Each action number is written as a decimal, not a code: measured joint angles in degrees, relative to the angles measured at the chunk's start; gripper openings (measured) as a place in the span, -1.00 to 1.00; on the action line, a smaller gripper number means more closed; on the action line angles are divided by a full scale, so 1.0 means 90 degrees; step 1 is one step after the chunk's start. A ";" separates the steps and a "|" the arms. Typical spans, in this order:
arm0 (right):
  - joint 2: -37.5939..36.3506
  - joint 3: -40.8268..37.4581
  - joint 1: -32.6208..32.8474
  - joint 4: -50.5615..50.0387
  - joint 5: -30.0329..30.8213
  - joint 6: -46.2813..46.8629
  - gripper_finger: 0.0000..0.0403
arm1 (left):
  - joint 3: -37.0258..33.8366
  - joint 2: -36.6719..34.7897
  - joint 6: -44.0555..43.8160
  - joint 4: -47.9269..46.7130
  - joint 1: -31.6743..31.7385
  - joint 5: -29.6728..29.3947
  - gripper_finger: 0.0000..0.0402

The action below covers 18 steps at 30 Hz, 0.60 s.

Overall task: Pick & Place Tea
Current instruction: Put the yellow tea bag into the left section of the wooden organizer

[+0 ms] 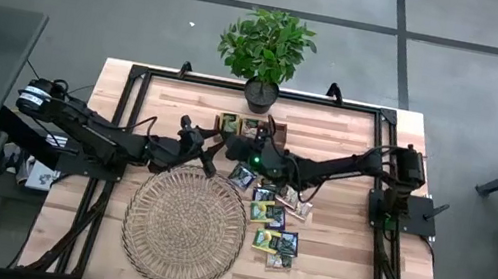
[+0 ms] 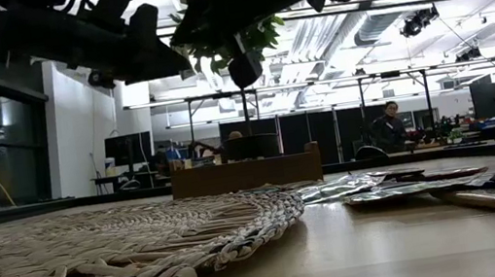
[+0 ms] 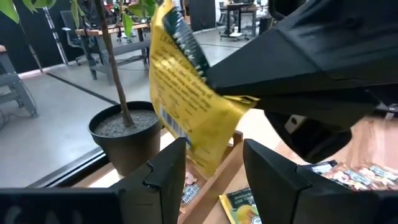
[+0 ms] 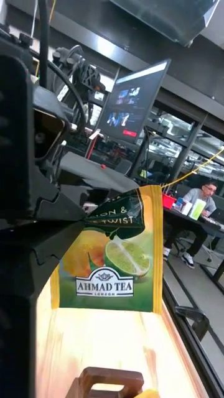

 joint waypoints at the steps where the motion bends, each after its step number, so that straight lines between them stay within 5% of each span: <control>1: 0.0000 0.0000 -0.0013 -0.0002 -0.0046 0.0000 -1.00 | 0.0000 -0.0003 0.0037 0.0003 -0.0002 -0.0023 -0.22; 18: 0.0000 0.0000 -0.0168 -0.0001 -0.0670 -0.0158 -1.00 | 0.0010 -0.0012 0.1093 0.0333 -0.0004 -0.0393 -0.31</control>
